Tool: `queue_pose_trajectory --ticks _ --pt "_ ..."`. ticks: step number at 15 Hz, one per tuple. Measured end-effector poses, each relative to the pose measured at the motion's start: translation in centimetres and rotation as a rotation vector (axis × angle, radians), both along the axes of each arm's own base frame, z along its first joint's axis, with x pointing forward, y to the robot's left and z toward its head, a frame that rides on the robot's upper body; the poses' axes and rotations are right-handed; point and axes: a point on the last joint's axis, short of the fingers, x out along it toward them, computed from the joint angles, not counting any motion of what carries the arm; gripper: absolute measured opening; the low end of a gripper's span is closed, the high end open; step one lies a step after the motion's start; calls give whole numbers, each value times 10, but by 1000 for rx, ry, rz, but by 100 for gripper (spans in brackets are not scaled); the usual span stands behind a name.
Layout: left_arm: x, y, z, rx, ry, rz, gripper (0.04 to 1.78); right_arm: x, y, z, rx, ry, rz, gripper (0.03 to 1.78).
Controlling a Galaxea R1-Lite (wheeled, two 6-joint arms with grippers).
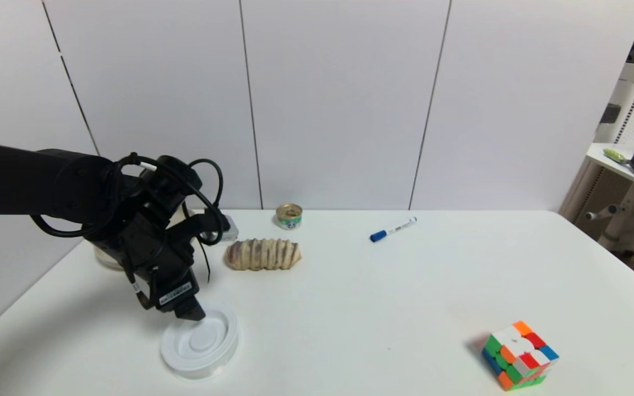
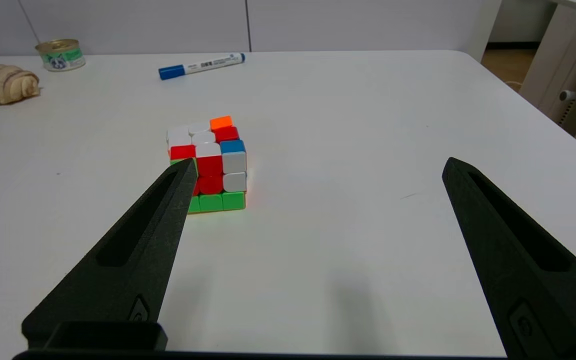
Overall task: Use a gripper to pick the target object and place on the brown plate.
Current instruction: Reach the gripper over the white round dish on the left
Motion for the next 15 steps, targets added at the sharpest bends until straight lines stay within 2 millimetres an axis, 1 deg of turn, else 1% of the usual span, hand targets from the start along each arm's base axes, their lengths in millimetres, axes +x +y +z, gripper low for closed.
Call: queue_pose_trajectory --ticks 15 --pt "13 -2 -19 14 47 1 169 0 0 0 0 0 0 170"
